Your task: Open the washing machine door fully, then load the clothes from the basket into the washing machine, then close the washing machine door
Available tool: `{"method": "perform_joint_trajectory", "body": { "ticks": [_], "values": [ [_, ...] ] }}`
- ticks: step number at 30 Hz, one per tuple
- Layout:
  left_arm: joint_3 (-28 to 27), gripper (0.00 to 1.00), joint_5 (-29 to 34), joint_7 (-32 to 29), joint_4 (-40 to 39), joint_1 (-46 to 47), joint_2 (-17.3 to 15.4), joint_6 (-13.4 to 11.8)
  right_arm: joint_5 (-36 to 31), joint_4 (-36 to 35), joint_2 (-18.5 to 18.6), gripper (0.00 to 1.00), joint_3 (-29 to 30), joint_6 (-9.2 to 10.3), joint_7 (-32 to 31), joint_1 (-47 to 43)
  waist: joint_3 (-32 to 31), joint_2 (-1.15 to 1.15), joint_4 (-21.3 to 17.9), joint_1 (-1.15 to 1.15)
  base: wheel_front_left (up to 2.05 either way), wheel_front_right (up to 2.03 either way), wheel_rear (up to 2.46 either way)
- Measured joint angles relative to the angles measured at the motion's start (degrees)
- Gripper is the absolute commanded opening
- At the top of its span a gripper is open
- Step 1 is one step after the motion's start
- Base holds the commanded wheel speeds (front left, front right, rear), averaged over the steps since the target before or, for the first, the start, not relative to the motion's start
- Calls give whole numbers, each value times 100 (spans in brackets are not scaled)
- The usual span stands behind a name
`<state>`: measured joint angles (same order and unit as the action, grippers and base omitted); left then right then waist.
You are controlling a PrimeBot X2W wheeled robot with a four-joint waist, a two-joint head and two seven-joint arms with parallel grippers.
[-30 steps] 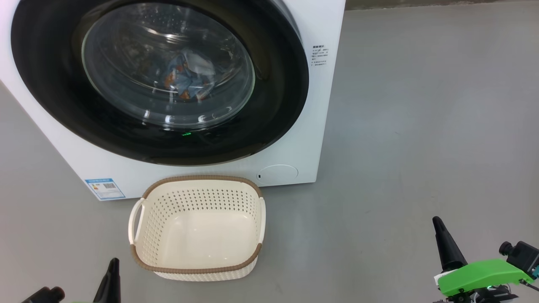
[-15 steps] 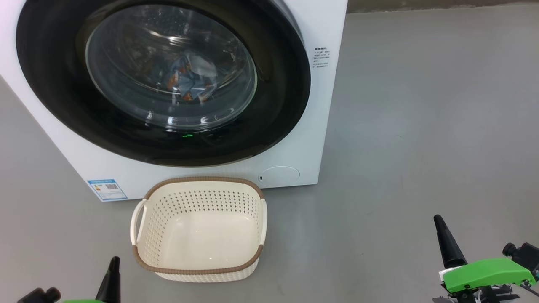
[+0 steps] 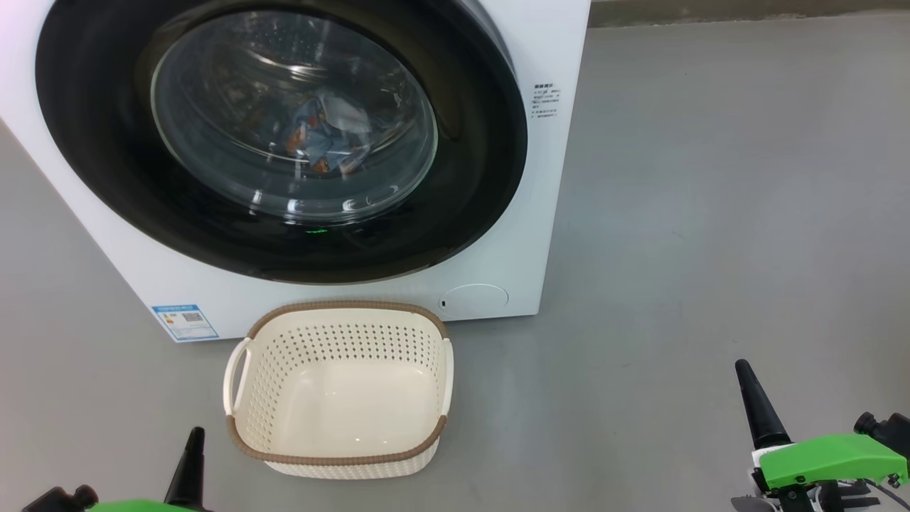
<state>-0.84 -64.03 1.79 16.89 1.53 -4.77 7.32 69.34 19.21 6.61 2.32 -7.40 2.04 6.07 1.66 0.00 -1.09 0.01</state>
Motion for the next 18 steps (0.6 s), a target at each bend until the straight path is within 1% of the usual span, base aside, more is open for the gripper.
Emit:
{"method": "perform_joint_trajectory", "body": {
  "ticks": [18],
  "values": [
    [-137, 0, -1014, -287, -43, 48, 94, 0, 851, -124, -135, 0, 192, 0, -305, -3, -55, 0, 40, 0, 0, 0, 0]
  ]
}}
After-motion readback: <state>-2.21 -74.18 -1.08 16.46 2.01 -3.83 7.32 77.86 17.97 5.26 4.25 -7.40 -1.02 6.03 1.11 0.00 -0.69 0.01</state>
